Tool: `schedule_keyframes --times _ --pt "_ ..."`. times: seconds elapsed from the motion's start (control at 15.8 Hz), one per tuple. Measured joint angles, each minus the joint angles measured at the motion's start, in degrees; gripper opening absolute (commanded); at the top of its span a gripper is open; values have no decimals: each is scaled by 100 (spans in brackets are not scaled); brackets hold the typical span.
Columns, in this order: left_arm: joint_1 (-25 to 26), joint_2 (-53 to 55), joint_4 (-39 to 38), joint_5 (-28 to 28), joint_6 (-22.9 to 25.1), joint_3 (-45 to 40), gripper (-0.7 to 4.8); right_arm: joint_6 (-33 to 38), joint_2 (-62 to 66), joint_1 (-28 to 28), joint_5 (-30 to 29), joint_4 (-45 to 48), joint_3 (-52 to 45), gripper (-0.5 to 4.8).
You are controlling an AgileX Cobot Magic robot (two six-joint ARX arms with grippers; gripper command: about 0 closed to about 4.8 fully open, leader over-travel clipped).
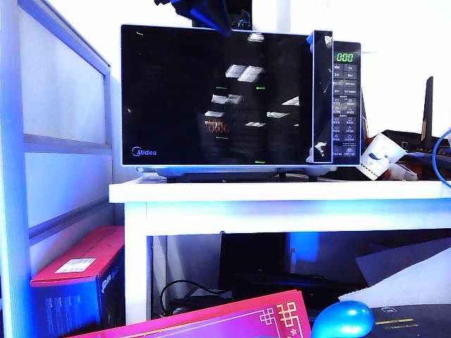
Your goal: Open the microwave door, place the orange inside the microwave, then close the microwave door.
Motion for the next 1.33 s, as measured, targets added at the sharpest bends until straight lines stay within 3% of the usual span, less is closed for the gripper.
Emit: schedule_keyframes --times 0.25,0.51,0.95,1.33 --pt "-212 249 682 -494 -20 0 -6 -2 0 0 0 -2 0 -2" --pt "-330 470 885 -702 -22 0 -6 0 -37 0 -2 2 0 -2" --pt "-378 831 2124 -1714 -243 -9 -6 24 -28 -2 2 63 -2 -2" --pt "-417 1185 2538 -1727 -236 -4 -6 26 -31 -2 0 72 0 -2"
